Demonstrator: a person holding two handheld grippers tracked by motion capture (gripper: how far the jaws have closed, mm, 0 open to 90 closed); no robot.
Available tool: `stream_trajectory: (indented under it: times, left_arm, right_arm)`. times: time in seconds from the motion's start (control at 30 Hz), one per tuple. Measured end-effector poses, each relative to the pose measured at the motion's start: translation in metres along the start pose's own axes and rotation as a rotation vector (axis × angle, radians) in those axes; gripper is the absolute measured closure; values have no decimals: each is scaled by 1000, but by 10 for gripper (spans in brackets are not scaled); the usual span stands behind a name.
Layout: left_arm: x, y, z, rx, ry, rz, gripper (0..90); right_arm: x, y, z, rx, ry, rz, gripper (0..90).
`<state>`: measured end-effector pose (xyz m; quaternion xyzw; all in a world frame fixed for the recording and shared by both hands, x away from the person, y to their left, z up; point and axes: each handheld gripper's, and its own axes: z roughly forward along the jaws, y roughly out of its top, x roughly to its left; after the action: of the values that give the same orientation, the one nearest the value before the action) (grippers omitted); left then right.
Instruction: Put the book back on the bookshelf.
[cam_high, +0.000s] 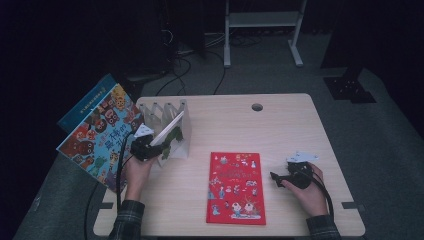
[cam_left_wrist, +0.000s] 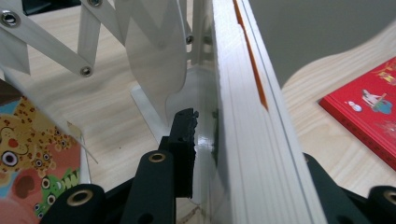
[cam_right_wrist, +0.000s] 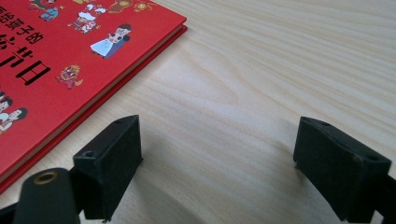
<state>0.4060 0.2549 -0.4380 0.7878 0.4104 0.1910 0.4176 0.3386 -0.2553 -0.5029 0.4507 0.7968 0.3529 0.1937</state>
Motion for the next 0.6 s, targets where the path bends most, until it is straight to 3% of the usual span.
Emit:
stream_trajectory:
  times: [0.1,0.23,0.6]
  left_arm:
    - [2,-3,-6,-19,-33,-19,635]
    - [4,-8,-18,-29,-38,-32,620]
    - [4,-31,-41,-15,-48,3,664]
  right_arm:
    - [0,0,0,0,0,0,143]
    - [0,0,0,0,-2,0,144]
    - [0,0,0,0,-1,0,144]
